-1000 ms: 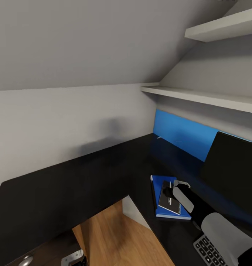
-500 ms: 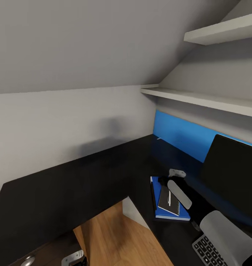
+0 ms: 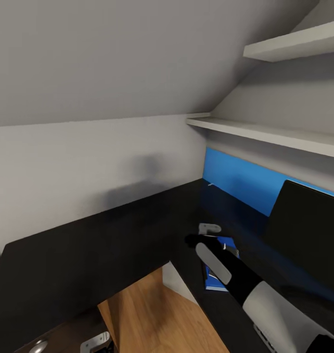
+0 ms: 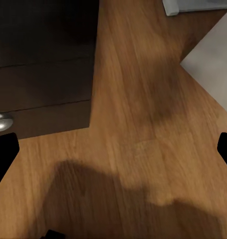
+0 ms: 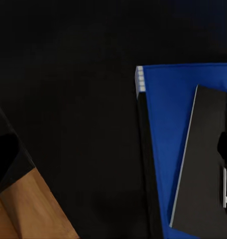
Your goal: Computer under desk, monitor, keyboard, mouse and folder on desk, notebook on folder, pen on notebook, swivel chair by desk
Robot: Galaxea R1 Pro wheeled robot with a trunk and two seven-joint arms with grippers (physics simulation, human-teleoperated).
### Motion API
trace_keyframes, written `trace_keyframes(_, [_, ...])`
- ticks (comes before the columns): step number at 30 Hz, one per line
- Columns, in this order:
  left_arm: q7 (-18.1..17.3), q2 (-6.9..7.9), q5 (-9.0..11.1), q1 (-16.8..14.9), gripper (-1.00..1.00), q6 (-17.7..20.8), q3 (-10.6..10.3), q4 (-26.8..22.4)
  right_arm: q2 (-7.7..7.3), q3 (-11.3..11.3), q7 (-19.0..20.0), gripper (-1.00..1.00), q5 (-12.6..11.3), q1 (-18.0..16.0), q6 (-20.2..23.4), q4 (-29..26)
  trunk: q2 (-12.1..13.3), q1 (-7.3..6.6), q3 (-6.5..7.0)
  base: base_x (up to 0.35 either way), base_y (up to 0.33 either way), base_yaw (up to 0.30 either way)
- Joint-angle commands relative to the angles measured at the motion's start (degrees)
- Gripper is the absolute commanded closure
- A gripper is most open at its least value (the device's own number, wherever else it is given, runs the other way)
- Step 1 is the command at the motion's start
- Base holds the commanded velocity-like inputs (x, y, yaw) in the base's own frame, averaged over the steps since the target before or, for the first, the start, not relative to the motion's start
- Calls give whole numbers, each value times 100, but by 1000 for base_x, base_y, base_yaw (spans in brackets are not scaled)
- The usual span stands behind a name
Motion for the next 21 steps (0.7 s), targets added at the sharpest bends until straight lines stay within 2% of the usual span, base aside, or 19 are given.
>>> trace_keyframes(1, [62,8,67,-5,-100,-34,-34,-4,23,25,-63,-100,-38,-8,20,-7,-6,1,-5,0,0,35])
trace_keyframes(6, [59,8,75,-5,-100,-34,-31,0,53,69,-73,-100,-31,-8,16,-3,-6,1,25,-63,0,90])
trace_keyframes(7, [58,19,86,-5,-100,-33,-18,14,70,151,-84,-100,-18,-8,14,-6,-6,1,33,-314,0,105])
trace_keyframes(15, [65,24,96,-5,-100,-32,-11,22,79,291,-78,-100,-16,-8,14,0,-6,1,99,-328,0,121])
trace_keyframes(21, [66,29,103,-5,-100,-32,6,22,74,324,-78,-100,-10,-8,14,-3,-6,1,148,-335,0,149])
